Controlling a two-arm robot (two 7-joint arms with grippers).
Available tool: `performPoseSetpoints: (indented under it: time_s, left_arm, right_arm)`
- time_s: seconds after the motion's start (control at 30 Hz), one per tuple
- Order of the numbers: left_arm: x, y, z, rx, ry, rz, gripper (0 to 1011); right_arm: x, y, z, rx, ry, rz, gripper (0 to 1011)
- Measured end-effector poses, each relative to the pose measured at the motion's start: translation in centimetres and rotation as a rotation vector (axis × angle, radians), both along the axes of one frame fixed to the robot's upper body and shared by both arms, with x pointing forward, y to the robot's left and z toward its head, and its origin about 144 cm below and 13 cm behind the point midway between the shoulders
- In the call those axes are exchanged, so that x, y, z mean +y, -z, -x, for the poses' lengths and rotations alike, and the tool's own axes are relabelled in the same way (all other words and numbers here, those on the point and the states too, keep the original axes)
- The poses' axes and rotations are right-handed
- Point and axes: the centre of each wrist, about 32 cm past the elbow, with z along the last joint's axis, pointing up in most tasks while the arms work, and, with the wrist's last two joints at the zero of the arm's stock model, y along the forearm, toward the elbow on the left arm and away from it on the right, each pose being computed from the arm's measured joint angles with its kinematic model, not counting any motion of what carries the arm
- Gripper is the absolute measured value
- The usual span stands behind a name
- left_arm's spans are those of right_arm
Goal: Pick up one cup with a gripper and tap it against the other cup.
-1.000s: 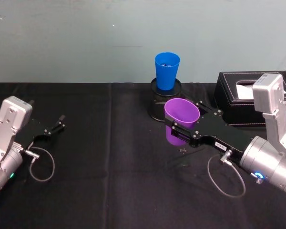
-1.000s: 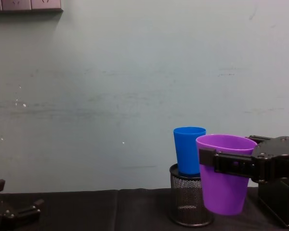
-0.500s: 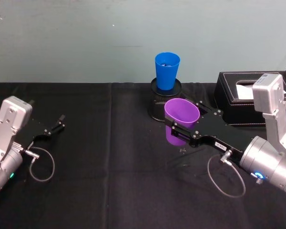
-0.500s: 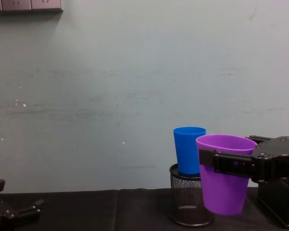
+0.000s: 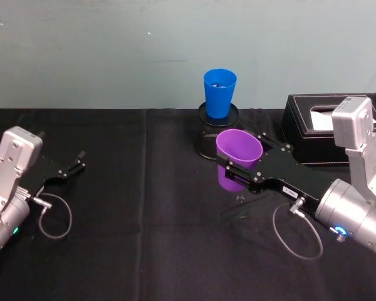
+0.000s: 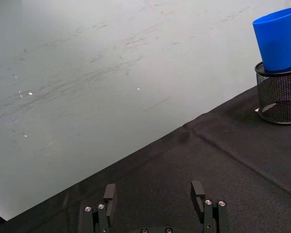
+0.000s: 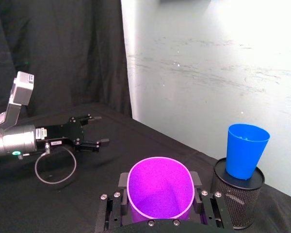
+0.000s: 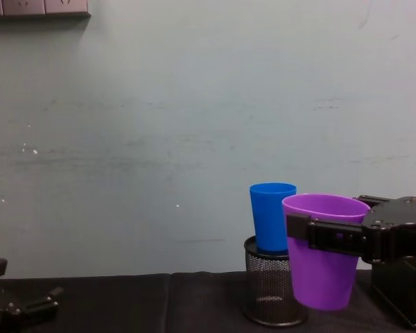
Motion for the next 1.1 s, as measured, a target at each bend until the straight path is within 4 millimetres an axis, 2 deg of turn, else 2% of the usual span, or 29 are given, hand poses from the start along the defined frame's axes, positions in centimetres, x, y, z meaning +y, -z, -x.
performPoseSetpoints:
  time_s: [1.1]
  left_arm:
    - [0.00, 0.00, 0.00, 0.000, 0.000, 0.000, 1000]
  right_arm:
    - [0.00, 0.00, 0.00, 0.000, 0.000, 0.000, 733]
